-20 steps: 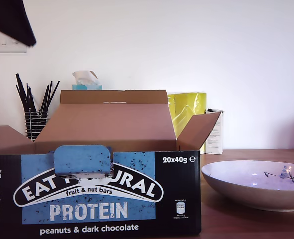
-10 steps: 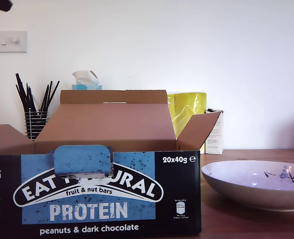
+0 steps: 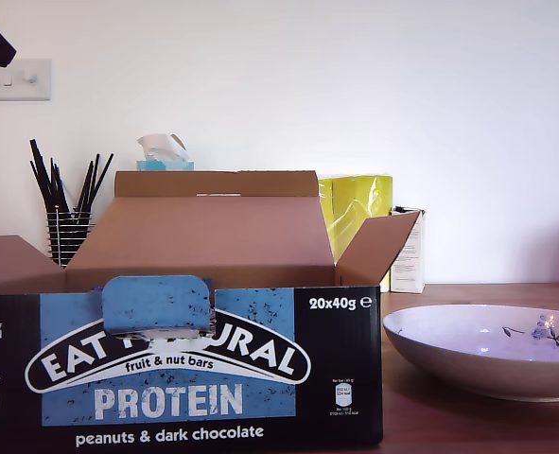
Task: Spread the side flaps of the carton box of snackbars
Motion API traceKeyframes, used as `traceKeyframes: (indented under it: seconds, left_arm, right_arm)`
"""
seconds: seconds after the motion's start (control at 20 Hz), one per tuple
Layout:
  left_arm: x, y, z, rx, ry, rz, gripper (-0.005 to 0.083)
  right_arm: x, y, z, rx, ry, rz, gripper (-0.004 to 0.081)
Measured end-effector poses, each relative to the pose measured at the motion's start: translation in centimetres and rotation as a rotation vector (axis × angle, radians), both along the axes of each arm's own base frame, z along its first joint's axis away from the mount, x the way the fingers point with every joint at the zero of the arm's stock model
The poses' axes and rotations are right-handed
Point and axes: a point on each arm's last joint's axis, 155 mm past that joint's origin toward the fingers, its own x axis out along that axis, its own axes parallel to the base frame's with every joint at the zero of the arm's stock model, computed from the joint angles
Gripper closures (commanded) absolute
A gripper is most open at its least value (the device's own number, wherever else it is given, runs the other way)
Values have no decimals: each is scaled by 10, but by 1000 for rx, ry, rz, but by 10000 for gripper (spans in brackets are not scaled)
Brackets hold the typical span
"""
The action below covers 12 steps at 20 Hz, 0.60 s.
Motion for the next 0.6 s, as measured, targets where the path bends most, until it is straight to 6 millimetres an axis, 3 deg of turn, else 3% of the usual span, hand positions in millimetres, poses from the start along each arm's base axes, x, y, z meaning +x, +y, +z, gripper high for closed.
traceKeyframes:
  seconds: [0.6]
  left_arm:
    - [-5,1,-13,11,64,3,793]
  right_arm:
    - [0,0,0,0,0,0,783]
